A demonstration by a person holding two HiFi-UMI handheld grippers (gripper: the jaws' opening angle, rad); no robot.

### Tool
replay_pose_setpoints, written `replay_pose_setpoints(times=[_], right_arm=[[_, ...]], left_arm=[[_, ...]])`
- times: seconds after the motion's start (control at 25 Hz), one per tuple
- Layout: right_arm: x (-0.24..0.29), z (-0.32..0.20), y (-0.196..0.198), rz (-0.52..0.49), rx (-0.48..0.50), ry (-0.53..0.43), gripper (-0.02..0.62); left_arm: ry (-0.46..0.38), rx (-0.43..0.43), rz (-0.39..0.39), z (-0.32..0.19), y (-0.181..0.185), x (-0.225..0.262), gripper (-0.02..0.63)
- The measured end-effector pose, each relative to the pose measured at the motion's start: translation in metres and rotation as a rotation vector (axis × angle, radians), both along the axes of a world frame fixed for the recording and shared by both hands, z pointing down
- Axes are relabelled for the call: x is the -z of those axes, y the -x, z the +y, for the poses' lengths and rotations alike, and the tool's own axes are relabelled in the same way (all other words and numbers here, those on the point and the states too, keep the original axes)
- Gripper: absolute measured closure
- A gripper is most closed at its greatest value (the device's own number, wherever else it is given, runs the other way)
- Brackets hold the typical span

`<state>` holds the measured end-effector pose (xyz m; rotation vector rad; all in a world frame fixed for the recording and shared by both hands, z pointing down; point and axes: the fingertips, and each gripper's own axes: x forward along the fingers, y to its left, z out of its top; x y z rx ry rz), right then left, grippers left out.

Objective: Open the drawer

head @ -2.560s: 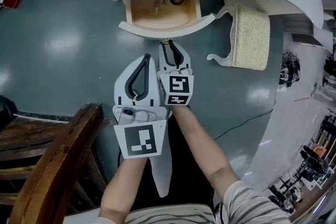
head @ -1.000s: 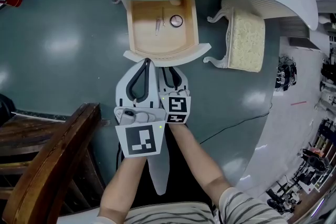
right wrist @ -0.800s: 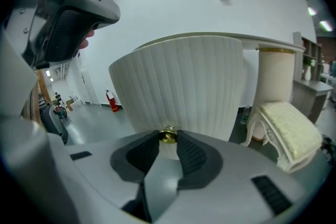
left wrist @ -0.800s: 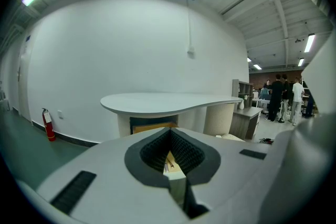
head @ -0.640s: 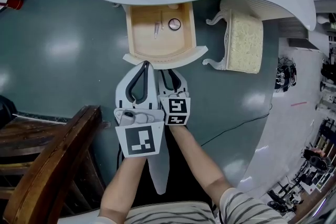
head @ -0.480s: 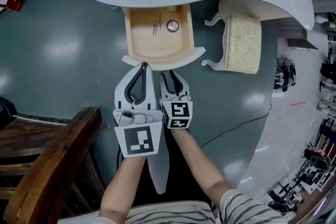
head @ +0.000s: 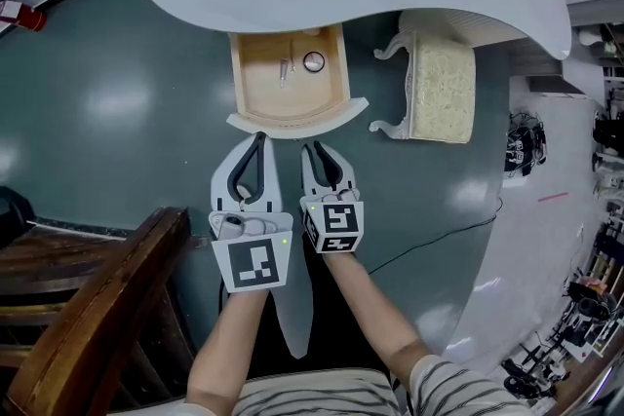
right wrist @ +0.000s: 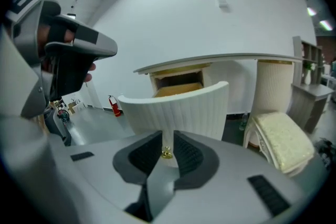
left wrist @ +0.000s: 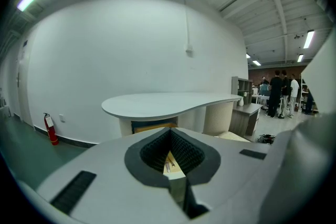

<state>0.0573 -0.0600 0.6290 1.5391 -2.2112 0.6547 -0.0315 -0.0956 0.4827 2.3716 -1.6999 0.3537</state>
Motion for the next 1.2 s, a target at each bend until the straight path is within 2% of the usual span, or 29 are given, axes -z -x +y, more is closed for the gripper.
replay_pose_setpoints(times=[0.28,0.56,1.2], right_arm=[[0.052,-0.007,0.001,-0.037,0.025,-0.044,0.578],[0.113,-0.015,-0.004,-0.058,0.036,-0.095,0.581],[0.275,-0.013,-0.004,-0.076,0.096,-0.239,0.581]], left_arm=[[-0.009,-0.005,-0.003,0.003,-0.003,0.021,0.601],[-0.063,-0.062,-0.07,0.003,-0.009,0.054,0.601],[-0.093,-0.081,0.004,0.025,-0.022,0.161,0.601]])
